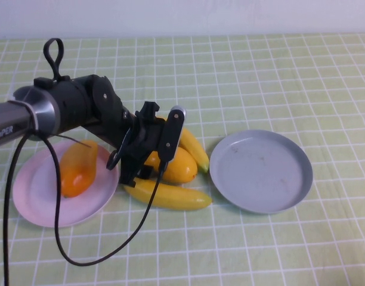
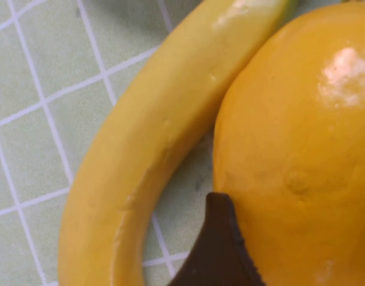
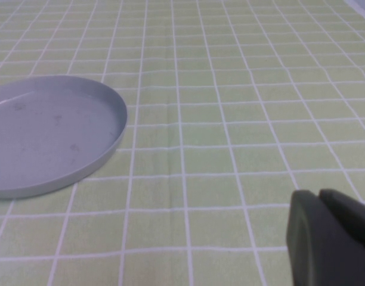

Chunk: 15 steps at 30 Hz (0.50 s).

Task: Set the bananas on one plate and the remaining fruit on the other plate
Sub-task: Put one type of fruit in the left plate

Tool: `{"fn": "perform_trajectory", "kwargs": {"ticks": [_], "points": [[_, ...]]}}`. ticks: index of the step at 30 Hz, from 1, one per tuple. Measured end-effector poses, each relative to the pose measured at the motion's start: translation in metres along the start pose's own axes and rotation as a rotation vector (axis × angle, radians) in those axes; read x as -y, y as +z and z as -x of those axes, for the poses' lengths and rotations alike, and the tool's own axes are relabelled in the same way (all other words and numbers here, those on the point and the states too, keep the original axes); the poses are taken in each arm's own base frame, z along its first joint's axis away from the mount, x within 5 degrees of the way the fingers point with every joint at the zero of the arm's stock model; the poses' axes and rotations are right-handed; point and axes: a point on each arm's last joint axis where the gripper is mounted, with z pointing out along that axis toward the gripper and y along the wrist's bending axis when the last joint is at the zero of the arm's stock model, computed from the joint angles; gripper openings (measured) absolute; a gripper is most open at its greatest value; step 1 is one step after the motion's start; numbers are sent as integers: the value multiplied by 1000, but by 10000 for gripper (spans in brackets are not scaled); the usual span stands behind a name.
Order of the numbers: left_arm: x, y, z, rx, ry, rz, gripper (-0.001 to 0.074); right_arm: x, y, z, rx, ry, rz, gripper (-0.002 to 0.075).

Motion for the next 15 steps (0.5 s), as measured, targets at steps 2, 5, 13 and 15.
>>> {"fn": "perform_trajectory", "kwargs": {"ticks": [2, 5, 13, 15], "points": [[0, 0, 0, 1, -1, 0, 481, 0, 0, 0, 0, 0, 0, -17], [-1, 0, 0, 1, -9, 2, 481, 0, 0, 0, 0, 0, 0, -17], [-4, -24, 11, 53, -65, 44, 480, 0, 0, 0, 0, 0, 0, -17], [-9, -42, 19, 99, -144, 89, 480, 0, 0, 0, 0, 0, 0, -17]]}}
